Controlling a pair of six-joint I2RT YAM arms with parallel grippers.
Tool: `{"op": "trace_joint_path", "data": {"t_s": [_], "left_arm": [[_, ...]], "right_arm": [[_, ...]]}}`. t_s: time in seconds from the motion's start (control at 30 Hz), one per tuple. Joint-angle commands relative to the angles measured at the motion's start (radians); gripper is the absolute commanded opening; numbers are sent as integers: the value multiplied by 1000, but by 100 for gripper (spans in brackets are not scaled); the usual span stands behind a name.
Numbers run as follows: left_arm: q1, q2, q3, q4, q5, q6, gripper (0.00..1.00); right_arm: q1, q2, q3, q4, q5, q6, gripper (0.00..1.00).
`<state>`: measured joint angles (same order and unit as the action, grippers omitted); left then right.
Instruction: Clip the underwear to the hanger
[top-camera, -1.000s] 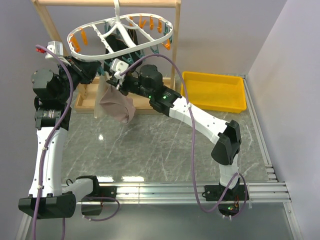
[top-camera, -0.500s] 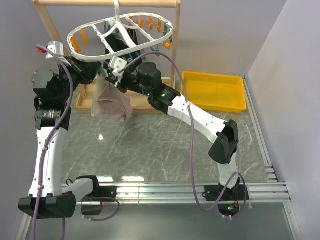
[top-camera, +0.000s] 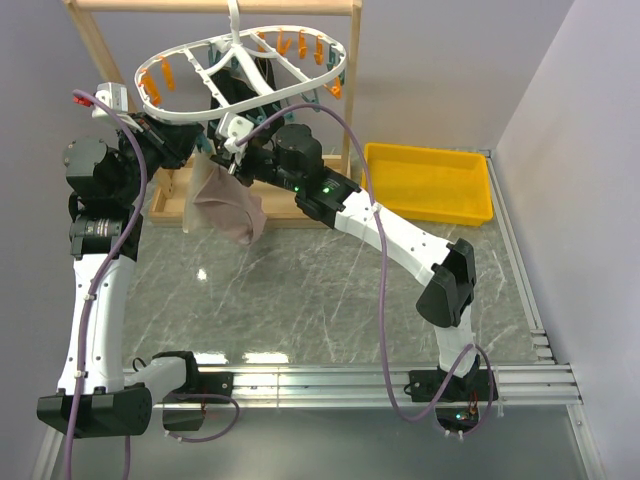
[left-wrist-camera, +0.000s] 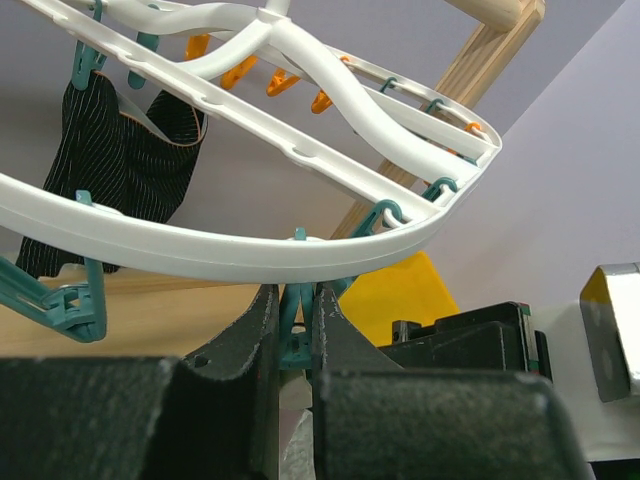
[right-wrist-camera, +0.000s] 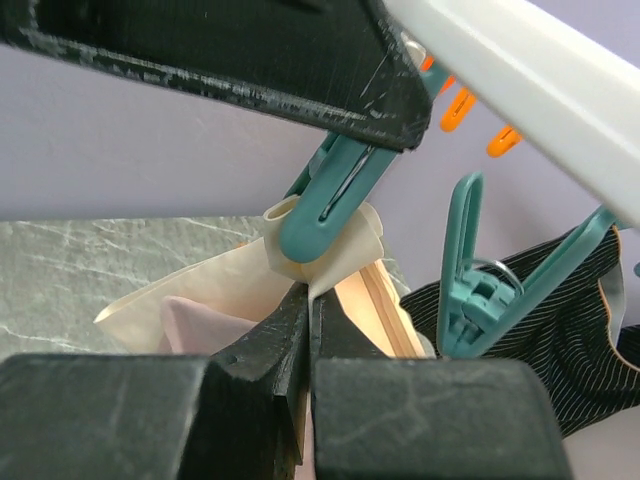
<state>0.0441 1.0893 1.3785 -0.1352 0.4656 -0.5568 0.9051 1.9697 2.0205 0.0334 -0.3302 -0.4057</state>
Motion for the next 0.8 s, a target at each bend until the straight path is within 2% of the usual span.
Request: {"op": "trace_joint_path", "data": {"t_s": [0.0, 0.77], "left_arm": [[-4, -17, 14, 8, 19, 21, 3], [-3, -17, 14, 14, 10, 26, 6]], "right_arm": [[-6, -20, 55, 31, 3, 8, 0], [-6, -38, 83, 28, -10, 41, 0]]}}
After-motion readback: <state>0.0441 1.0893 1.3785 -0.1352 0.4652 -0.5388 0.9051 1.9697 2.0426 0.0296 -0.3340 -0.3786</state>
